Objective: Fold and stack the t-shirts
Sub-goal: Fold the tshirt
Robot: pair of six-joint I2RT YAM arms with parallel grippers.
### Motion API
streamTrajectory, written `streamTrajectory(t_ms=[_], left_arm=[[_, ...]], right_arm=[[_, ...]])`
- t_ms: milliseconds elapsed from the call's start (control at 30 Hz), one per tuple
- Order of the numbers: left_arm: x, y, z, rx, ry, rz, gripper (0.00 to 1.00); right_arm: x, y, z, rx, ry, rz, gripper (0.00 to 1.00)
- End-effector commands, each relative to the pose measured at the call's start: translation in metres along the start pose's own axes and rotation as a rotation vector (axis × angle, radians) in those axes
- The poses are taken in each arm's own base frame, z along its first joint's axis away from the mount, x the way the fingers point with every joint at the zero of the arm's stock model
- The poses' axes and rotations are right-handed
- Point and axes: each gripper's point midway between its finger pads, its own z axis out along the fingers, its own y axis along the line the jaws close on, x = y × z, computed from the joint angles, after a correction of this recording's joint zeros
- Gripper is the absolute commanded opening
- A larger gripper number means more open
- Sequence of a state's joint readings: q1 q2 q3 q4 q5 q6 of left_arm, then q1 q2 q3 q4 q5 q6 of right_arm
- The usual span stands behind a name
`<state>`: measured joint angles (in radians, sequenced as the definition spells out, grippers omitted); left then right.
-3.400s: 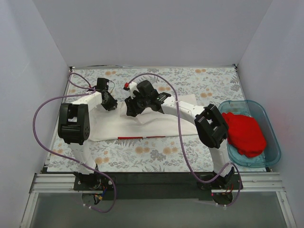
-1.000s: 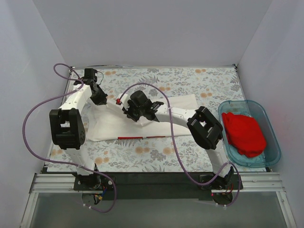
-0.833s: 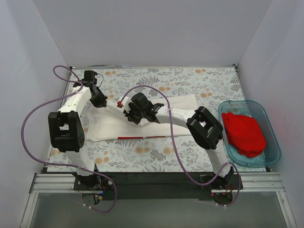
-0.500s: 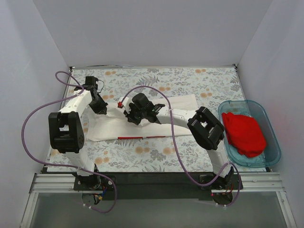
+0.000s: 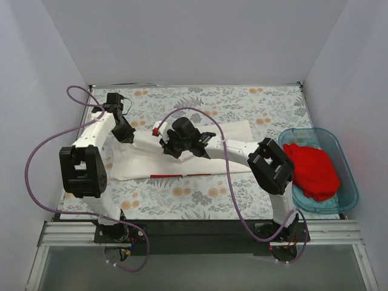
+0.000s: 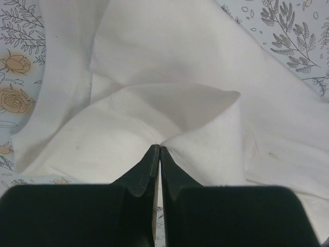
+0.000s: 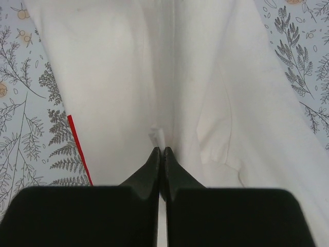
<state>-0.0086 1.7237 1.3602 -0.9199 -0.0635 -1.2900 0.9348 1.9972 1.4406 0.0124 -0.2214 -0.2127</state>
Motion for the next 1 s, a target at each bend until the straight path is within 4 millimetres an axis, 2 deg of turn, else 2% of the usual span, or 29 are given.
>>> streamTrajectory(t_ms=[0,233,333,433,700,833,967], left_arm=[[-0.016,-0.002,-0.025,0.018,-0.072,-0.003,0.00],[0.009,0.010,0.001,-0.006,-0.004,-0.015,0.00],[0.017,0.017,0.004,-0.025,0.006,-0.012,0.00],[0.017,0.020,0.004,-0.020,-0.015,-0.010,0.00],[0.021,0.015,0.021,0.009,-0.015,-0.033,0.00],[0.013,0.013,0.026,0.009,-0.045,-0.028,0.01],[0.000,0.008,0.021,0.022,-0.094,-0.030,0.15]], right_arm=[[-0.019,-0.001,-0.013,-0.003,-0.065,-0.002,0.03],[0.007,0.003,-0.004,-0.030,-0.019,0.022,0.03],[0.015,0.010,0.001,-0.066,-0.004,0.034,0.04],[0.019,0.013,0.003,-0.083,0.002,0.045,0.04],[0.034,0.002,0.014,-0.025,0.039,0.060,0.07],[0.032,-0.005,0.010,0.003,0.035,0.073,0.29],[0.013,-0.020,-0.006,0.057,-0.008,0.121,0.43]])
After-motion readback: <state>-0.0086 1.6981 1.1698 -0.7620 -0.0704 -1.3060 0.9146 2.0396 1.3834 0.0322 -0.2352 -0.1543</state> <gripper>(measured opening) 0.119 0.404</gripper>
